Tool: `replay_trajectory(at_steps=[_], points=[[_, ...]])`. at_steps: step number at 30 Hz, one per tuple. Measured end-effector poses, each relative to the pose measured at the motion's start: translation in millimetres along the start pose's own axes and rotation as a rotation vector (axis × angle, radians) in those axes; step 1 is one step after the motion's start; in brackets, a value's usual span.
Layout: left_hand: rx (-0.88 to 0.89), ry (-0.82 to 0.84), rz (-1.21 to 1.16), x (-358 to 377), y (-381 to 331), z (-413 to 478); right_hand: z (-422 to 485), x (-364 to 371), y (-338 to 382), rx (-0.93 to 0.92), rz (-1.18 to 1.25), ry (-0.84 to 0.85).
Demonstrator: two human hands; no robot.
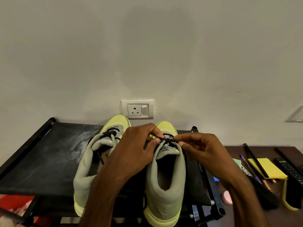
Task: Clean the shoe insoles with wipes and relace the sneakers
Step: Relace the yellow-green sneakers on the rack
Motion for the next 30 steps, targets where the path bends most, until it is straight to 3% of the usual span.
replay_trajectory(at_steps=[7, 11, 18, 23, 30], points=[[0.011, -0.034, 0.025, 9, 0, 4, 2, 5, 2, -0.077, -0.186, -0.125], [0.062, -0.04, 0.069, 15, 0, 7, 0, 2, -1, -0.092, -0.136, -0.222], [0.041, -0.062, 0.065, 17, 5, 10, 1, -1, -12, -0.008, 0.108, -0.061], [0.035, -0.027, 0.133, 18, 4, 11, 3, 6, -11, -0.107, -0.124, -0.083], [0.018, -0.023, 0.073, 15, 7, 10, 6, 9, -10, -0.191, -0.239, -0.176]])
Point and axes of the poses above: each hand's wrist, its own z-axis towards the middle knuckle, its own x-axis out of the palm, y = z × x, the point moved 4 cm from there along z, towards the middle knuckle, and after that the axes turned 2 degrees about -y, right-handed, at the moved point
